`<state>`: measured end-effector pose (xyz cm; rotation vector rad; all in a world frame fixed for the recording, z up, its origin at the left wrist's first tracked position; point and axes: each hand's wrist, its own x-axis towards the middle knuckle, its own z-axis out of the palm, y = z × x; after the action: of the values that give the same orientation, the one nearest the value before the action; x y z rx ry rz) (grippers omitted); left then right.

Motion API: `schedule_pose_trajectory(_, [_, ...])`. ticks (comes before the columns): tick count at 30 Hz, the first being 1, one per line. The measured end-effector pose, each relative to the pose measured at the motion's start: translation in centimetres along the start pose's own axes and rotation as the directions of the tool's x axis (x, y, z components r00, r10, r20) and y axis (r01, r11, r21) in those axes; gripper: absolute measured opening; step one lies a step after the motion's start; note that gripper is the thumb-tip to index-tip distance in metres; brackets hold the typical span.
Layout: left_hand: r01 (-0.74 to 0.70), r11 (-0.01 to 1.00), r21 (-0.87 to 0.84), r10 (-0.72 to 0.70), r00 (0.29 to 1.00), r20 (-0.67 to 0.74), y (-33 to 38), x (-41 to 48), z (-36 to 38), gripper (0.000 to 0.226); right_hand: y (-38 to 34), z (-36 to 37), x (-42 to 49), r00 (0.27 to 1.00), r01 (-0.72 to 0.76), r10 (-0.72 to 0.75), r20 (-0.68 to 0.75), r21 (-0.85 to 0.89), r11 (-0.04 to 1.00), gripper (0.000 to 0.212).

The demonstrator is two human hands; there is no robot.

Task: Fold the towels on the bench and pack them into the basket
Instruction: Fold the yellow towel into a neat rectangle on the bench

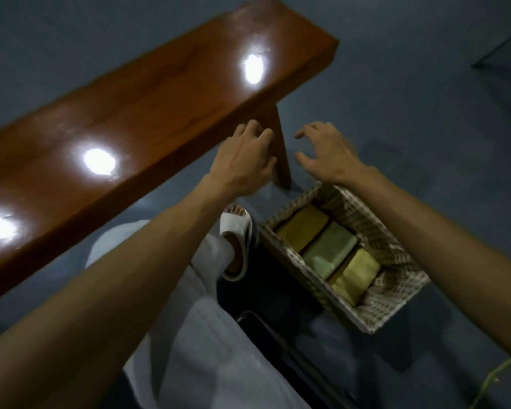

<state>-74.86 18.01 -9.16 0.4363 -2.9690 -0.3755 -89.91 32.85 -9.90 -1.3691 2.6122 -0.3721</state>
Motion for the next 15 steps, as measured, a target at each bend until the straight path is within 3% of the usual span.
schedule_pose_trajectory(5, [0.026,0.998,0.052,-0.018,0.989,-0.145,-4.3,-2.3,-6.4,0.043,-7.4,-3.2,2.6,0.988,0.144,-0.143,-0.063,0.002,0.99,0.045])
schedule_pose_trajectory(10, [0.209,0.973,0.093,-0.192,0.967,-0.165,-9.8,-6.4,-10.9,0.06,-16.1,-3.9,5.0,0.962,0.256,-0.253,-0.1,0.017,0.966,0.051])
schedule_pose_trajectory(15, [0.361,0.93,0.063,-0.345,0.921,-0.182,-15.9,-13.1,-13.6,0.052,-24.9,-2.8,6.9,0.931,0.365,-0.364,-0.045,0.021,0.931,0.051])
